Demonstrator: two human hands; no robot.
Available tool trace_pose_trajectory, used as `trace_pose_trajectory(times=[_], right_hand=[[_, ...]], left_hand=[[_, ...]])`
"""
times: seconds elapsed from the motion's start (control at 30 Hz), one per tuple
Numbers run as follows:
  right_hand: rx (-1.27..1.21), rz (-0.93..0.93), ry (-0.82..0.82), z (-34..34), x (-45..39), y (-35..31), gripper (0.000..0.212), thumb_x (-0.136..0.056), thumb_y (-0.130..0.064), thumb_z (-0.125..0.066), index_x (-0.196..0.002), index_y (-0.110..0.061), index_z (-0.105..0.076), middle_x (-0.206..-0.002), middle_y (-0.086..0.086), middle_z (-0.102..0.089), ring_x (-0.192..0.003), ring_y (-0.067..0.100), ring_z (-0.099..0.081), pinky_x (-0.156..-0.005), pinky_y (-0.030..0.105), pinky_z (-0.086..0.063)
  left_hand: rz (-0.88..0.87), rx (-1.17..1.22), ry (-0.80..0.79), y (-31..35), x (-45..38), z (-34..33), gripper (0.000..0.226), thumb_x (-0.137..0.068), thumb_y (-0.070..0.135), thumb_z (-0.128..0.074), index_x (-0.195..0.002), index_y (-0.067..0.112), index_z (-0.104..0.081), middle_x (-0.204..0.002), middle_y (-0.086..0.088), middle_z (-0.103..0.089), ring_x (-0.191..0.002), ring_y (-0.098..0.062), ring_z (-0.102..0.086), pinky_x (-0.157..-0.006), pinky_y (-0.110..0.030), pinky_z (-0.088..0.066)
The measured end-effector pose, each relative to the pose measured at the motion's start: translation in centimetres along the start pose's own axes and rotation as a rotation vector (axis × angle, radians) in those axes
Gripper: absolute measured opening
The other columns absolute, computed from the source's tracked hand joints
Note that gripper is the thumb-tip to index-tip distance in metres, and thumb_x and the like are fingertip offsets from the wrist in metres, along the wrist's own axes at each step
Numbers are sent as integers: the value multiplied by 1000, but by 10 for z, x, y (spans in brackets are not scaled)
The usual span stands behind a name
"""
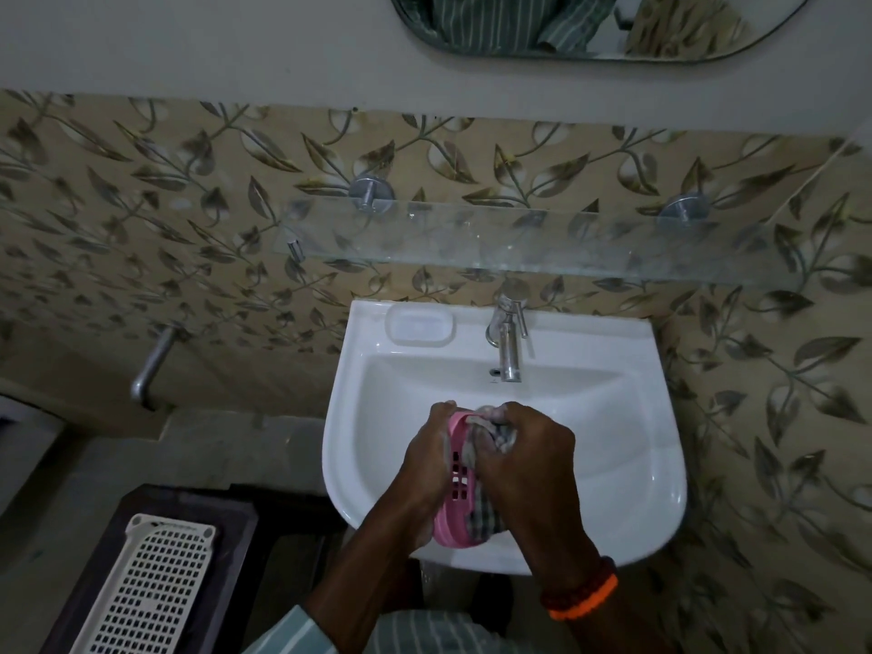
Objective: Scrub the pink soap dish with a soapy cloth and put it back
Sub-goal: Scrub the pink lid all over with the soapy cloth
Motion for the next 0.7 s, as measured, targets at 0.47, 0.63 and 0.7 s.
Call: trace_pose_trajectory(times=[0.47, 0.63, 0.7], right_hand=[[-5, -69, -2, -6, 9, -4, 7, -83, -14, -72, -80, -15, -65, -75, -3, -67, -70, 7, -65, -62, 20, -56], [-96, 124, -71, -11, 25, -25, 15, -86, -8, -56, -87, -15, -69, -84, -7, -62, -79, 7, -63, -74, 19, -54], [-34, 197, -99, -12, 28, -31, 19, -88, -7, -55, -96, -13, -72, -92, -8, -60, -86, 7, -62, -77, 15, -51]], left_hand=[[-13, 7, 9, -1, 4, 5, 35, -103, 38, -48, -87, 17, -71, -78, -5, -75, -80, -23, -69, -78, -36, -55], [64, 92, 11, -4, -1, 11, 35, -96, 24, -54, -63, 15, -63, -62, -5, -61, -58, -17, -60, -61, -27, -48], [80, 107, 20, -1, -2, 13, 36, -93, 25, -53, -59, 17, -61, -60, -4, -57, -55, -17, -58, -60, -28, -47]])
Point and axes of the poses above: each hand's wrist, its own x-axis away from the middle knuckle, its own z-axis out of the back of the hand, y = z × x, the point moved 6 cm from there along -x, towards the middle knuckle
